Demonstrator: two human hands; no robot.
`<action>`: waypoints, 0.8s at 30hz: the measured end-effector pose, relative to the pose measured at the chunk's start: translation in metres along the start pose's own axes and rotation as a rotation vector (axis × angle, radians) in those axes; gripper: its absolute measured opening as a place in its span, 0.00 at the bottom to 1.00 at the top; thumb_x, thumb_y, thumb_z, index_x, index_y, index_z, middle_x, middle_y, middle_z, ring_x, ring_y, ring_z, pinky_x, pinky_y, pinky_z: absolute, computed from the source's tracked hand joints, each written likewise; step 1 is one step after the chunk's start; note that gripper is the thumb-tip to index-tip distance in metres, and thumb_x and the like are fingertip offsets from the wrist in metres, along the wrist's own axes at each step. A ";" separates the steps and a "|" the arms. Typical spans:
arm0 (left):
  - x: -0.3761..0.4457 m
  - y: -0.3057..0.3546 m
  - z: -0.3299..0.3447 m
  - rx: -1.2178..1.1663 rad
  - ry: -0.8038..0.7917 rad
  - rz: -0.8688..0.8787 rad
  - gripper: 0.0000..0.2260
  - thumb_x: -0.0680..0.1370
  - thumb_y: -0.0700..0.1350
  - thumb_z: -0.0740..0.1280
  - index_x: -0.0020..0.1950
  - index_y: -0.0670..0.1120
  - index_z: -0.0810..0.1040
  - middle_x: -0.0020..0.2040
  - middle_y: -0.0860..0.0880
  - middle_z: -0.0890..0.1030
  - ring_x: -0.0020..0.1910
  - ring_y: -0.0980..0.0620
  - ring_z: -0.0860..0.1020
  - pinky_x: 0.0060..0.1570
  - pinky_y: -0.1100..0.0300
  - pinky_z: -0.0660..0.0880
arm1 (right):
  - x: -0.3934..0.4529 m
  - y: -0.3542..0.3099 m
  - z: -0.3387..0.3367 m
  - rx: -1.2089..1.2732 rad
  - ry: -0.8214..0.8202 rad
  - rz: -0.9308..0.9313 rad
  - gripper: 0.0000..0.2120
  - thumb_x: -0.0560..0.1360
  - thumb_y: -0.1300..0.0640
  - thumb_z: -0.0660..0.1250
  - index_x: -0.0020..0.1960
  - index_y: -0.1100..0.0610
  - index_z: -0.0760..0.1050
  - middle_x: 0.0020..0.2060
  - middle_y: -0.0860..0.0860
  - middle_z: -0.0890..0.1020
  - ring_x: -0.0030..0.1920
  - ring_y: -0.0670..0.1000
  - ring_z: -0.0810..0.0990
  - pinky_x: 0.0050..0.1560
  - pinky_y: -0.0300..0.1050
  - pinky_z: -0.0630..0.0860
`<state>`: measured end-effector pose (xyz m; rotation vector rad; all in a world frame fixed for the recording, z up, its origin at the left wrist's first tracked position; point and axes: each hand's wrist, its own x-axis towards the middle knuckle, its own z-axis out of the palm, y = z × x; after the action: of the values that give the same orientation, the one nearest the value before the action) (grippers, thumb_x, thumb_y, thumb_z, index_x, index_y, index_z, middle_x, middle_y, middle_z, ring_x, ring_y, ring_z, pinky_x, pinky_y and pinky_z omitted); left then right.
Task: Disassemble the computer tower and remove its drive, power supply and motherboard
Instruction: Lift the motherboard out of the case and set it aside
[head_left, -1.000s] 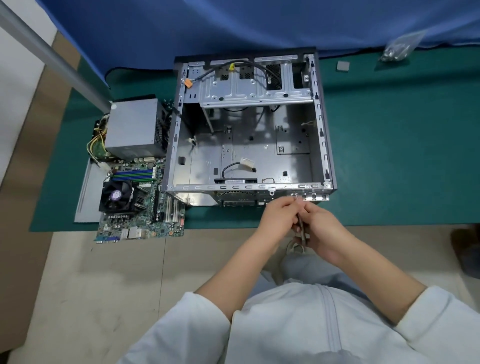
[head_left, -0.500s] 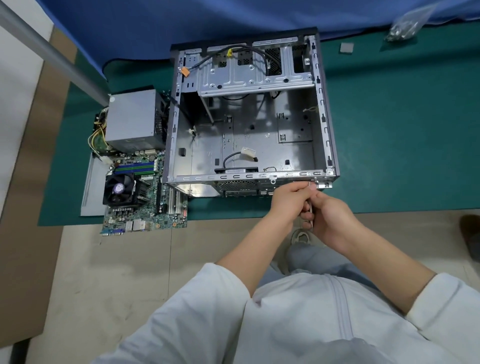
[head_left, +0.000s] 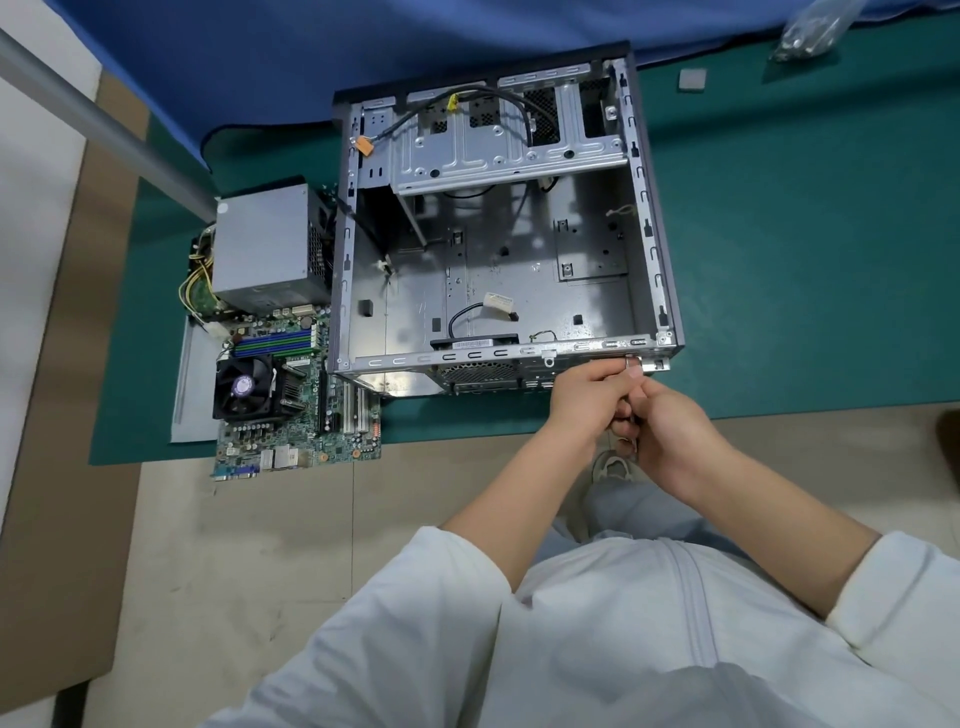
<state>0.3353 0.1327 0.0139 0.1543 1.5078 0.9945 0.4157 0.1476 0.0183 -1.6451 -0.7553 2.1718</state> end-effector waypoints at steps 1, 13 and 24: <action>0.000 0.000 0.000 0.001 0.002 -0.001 0.09 0.77 0.38 0.68 0.56 0.41 0.80 0.31 0.46 0.73 0.22 0.59 0.68 0.22 0.68 0.69 | 0.000 0.000 0.000 -0.004 0.003 0.000 0.16 0.82 0.62 0.47 0.49 0.51 0.72 0.28 0.48 0.65 0.27 0.45 0.61 0.30 0.40 0.57; 0.002 0.001 0.003 0.025 0.022 0.004 0.08 0.76 0.40 0.69 0.54 0.40 0.81 0.27 0.48 0.73 0.22 0.58 0.68 0.23 0.68 0.69 | -0.005 -0.002 0.002 -0.027 0.078 -0.058 0.17 0.83 0.61 0.49 0.38 0.53 0.68 0.27 0.48 0.66 0.25 0.44 0.62 0.28 0.40 0.56; -0.001 0.009 0.004 0.084 0.050 -0.063 0.07 0.75 0.42 0.69 0.51 0.40 0.82 0.26 0.47 0.70 0.19 0.54 0.67 0.25 0.66 0.67 | -0.002 -0.005 0.001 0.072 0.148 -0.016 0.15 0.81 0.66 0.55 0.39 0.59 0.74 0.28 0.51 0.71 0.24 0.44 0.66 0.24 0.33 0.64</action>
<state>0.3348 0.1391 0.0209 0.1418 1.5918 0.8906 0.4148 0.1505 0.0234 -1.7341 -0.6380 2.0153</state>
